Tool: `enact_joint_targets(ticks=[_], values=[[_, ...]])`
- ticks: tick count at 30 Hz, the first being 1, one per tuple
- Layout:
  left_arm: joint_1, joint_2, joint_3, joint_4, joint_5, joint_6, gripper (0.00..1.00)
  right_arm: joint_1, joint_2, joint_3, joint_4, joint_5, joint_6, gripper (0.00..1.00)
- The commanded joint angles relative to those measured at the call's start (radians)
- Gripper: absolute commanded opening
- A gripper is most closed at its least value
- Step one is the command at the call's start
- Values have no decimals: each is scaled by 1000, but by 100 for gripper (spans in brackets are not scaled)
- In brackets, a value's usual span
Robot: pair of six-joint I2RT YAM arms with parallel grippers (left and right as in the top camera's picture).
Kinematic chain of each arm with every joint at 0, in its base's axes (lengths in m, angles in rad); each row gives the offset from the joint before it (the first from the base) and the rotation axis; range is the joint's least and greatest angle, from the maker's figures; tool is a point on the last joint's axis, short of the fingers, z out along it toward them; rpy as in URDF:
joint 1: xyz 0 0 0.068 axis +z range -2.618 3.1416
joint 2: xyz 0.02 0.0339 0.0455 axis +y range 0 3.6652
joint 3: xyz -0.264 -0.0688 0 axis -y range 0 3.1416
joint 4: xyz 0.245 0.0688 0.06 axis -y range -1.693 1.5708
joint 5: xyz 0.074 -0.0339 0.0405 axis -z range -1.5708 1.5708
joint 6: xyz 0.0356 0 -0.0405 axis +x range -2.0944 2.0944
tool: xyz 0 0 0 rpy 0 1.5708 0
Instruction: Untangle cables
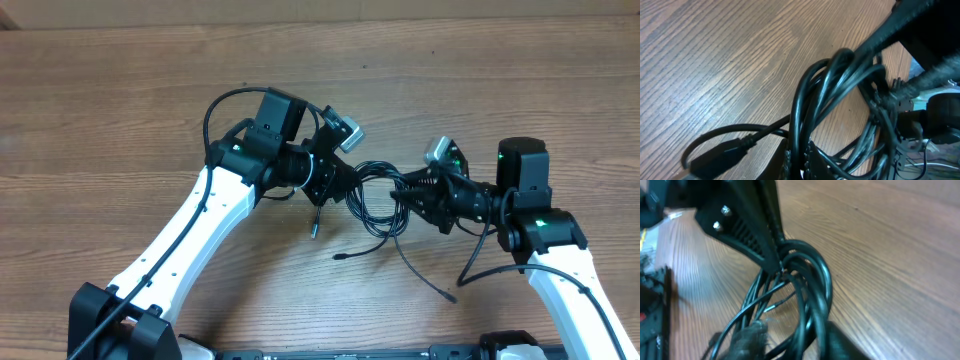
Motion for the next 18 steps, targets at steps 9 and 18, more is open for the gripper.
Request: enact_joint_targets(ticks=[9, 18], values=[[-6, -21, 24, 11, 36, 11, 4, -1, -2, 24, 2, 8, 2, 4], [-6, -21, 24, 10, -138, -171, 4, -2, -3, 24, 31, 111, 171, 4]])
